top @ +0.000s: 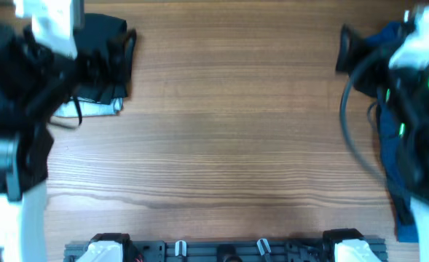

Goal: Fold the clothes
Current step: 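Reach the right gripper into the right pile and grasp navy shorts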

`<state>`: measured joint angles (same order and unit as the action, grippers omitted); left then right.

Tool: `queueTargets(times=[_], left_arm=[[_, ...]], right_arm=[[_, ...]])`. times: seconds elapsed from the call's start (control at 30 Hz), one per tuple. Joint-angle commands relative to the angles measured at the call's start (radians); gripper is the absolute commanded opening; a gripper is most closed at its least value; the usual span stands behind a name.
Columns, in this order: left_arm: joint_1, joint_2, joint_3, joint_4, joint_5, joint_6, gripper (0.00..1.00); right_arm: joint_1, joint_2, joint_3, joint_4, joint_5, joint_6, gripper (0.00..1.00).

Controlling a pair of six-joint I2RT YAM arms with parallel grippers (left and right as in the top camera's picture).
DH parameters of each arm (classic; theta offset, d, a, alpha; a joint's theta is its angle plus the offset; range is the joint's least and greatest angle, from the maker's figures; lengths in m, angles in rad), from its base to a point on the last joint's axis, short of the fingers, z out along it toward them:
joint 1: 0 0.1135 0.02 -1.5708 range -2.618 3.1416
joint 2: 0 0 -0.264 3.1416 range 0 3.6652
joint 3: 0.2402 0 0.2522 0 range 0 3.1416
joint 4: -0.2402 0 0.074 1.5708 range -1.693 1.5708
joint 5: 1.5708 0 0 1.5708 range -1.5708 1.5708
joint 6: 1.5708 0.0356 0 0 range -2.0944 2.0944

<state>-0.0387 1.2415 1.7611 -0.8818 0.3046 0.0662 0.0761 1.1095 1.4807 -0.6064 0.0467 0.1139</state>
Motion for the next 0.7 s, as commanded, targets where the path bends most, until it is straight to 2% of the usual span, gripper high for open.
queueTargets(times=[0.0,0.07,0.2,0.37,0.5,0.53,0.6,0.67], left_arm=[[-0.004,0.128,0.061,-0.066,0.017,-0.006,1.0],[-0.004,0.195,0.06,-0.12,0.017,-0.006,1.0],[-0.004,0.288,0.059,-0.137,0.017,-0.006,1.0],[-0.004,0.321,0.059,-0.137,0.017,-0.006,1.0],[-0.004,0.321,0.059,-0.137,0.017,-0.006,1.0],[-0.004,0.322,0.059,-0.137,0.017,-0.006,1.0],[-0.004,0.322,0.059,-0.137,0.017,-0.006,1.0],[-0.004,0.322,0.059,-0.137,0.017,-0.006,1.0]], right_arm=[[-0.087,0.229,0.298,-0.217,0.043,-0.071,1.0],[-0.179,0.373,0.438,-0.336,0.043,-0.138,1.0],[-0.348,0.52,0.459,-0.383,0.032,-0.328,1.0],[-0.428,0.648,0.458,-0.423,-0.029,-0.325,0.99],[-0.439,0.777,0.458,-0.374,-0.085,-0.323,1.0],[-0.44,0.811,0.458,-0.358,-0.086,-0.318,0.98],[-0.44,0.893,0.458,-0.339,-0.085,-0.309,0.83],[-0.441,0.964,0.458,-0.318,-0.063,-0.298,0.73]])
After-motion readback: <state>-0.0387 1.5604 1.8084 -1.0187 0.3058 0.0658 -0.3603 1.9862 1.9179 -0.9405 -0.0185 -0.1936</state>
